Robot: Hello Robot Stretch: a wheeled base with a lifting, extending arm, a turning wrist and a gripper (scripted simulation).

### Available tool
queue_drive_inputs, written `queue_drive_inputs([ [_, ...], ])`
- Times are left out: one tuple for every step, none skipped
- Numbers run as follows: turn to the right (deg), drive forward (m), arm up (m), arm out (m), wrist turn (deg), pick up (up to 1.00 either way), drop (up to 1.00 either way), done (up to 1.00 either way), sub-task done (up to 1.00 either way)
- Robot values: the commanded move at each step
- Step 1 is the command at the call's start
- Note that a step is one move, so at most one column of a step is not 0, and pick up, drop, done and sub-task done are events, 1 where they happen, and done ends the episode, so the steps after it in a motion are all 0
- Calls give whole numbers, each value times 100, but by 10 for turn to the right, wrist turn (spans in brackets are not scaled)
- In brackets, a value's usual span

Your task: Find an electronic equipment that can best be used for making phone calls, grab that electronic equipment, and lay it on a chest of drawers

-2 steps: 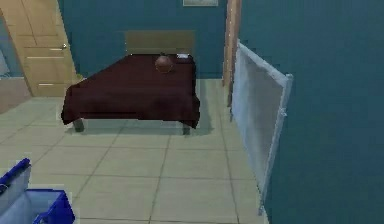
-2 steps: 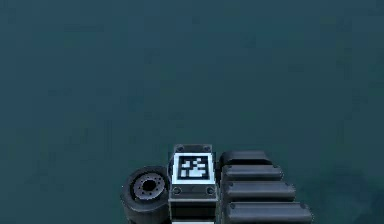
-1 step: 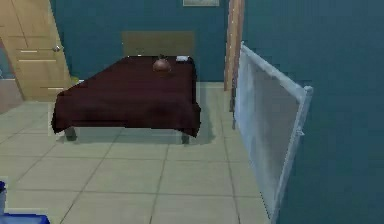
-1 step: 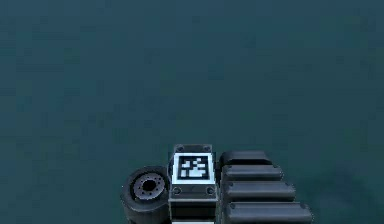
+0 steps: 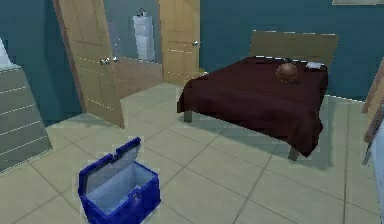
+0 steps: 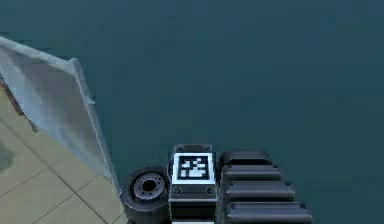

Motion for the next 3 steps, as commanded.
queue_drive_inputs([
  [0,95,0,0,0,0,0,0,0],
  [-450,0,0,0,0,0,0,0,0],
  [0,5,0,0,0,0,0,0,0],
])
